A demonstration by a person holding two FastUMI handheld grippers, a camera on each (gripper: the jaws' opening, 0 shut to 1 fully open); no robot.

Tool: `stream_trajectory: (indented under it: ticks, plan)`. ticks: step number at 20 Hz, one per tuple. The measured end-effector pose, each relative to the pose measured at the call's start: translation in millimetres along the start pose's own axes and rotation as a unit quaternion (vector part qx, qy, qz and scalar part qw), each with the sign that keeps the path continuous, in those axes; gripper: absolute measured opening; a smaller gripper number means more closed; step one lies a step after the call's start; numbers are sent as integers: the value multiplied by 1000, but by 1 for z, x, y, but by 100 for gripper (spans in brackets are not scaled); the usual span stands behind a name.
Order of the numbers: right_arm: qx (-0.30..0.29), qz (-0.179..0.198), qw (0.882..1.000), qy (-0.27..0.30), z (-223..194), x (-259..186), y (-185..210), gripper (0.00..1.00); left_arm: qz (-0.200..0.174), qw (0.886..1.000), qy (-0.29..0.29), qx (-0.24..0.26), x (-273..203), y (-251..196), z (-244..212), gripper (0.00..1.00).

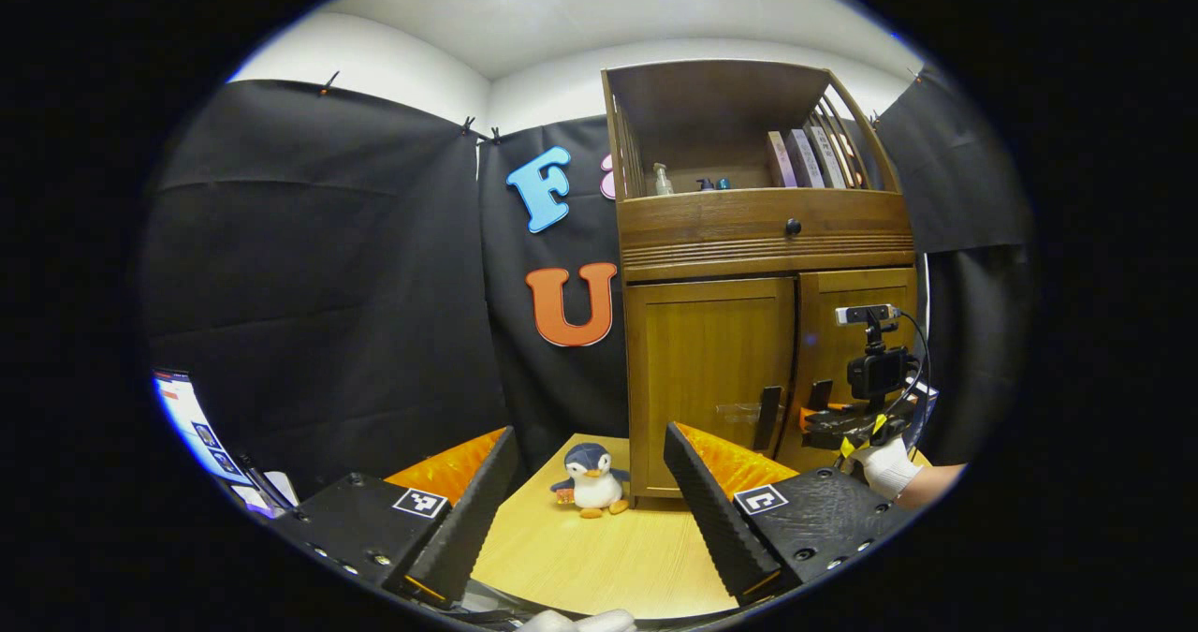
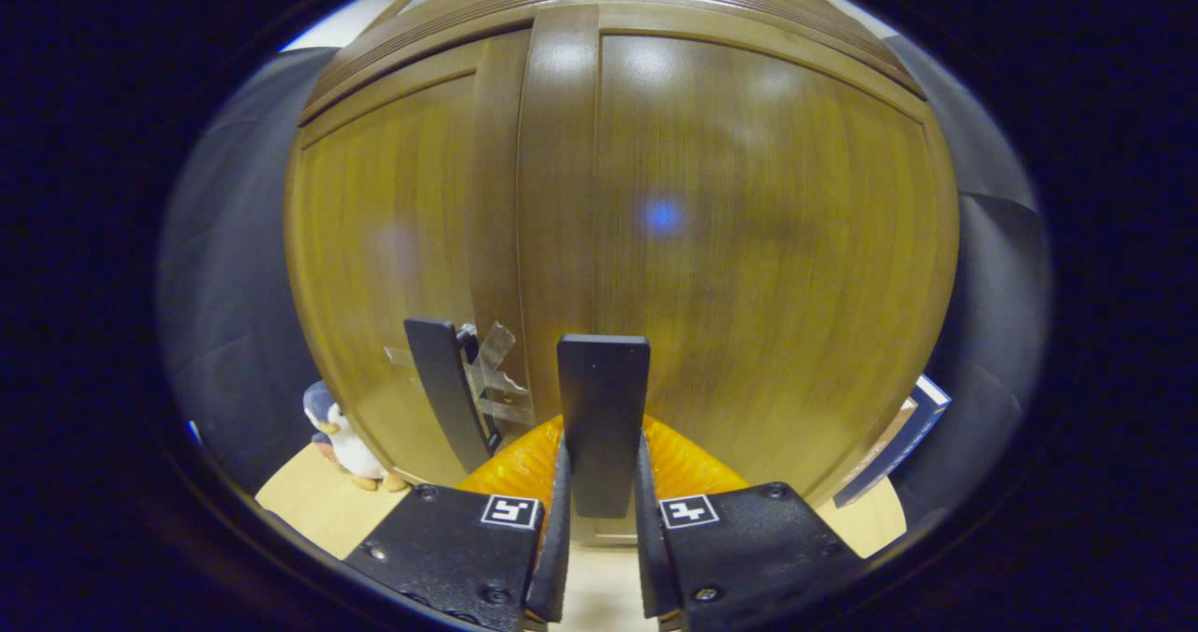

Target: Open the right door of the double-door shoe cabinet with the right hand, and open the left door with the left hand.

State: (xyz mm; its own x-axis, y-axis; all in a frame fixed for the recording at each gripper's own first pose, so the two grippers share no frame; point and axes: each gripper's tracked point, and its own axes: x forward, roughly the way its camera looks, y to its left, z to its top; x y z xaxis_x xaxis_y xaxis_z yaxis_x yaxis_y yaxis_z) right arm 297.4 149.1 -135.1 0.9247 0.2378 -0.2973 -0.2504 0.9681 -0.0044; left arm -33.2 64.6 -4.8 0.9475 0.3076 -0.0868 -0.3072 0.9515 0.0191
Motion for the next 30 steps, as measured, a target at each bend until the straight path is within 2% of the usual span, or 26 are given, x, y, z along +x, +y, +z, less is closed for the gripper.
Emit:
stream_trajectory:
  ticks: [2, 3, 4, 8, 9, 10, 11, 13, 14, 15, 17, 18, 21, 22, 23, 30]
  plan:
    - [0, 2, 1000, 0, -3, -10, -1, 35, -3, 1000, -1, 0, -3, 3, -1, 95]
    - [-1, 3, 1000, 0, -4, -14, -2, 34, -4, 1000, -1, 0, -4, 4, -2, 100]
    - [-2, 4, 1000, 0, -5, -19, -3, 34, -7, 1000, -1, 0, -4, 4, -3, 95]
    - [-5, 7, 1000, -2, -12, -42, -9, 34, -19, 1000, -3, -2, -7, 6, -4, 96]
    - [-5, 7, 1000, -4, -14, -45, -10, 34, -23, 1000, -5, -1, -8, 6, -3, 100]
    - [-7, 6, 1000, -6, -17, -50, -10, 34, -26, 1000, -5, 0, -8, 5, -4, 96]
    - [-7, 7, 1000, -5, -18, -53, -11, 34, -29, 1000, -6, 0, -8, 4, -4, 100]
    - [-5, 7, 1000, -5, -21, -60, -14, 34, -37, 999, -8, 0, -8, 3, -5, 100]
    - [-5, 7, 1000, -4, -22, -65, -17, 34, -41, 999, -8, 1, -8, 2, -5, 95]
    - [-4, 7, 1000, -5, -24, -70, -19, 34, -44, 999, -9, 1, -6, 1, -5, 100]
    - [-1, 5, 1000, -8, -26, -81, -24, 34, -51, 999, -8, 1, -6, -1, -5, 100]
    - [-2, 4, 1000, -8, -28, -86, -27, 34, -54, 998, -9, 1, -5, -3, -5, 95]
    - [0, 3, 1000, -7, -33, -98, -34, 34, -66, 998, -10, -1, -5, -8, -3, 96]
    - [2, 3, 1000, -7, -35, -102, -38, 33, -69, 998, -11, 0, -4, -11, -3, 100]
    - [5, 2, 1000, -7, -36, -107, -41, 32, -73, 997, -11, 0, -4, -13, -4, 95]
    - [15, -17, 1000, -7, -47, -134, -65, 29, -109, 994, -14, 1, -3, -33, -3, 96]
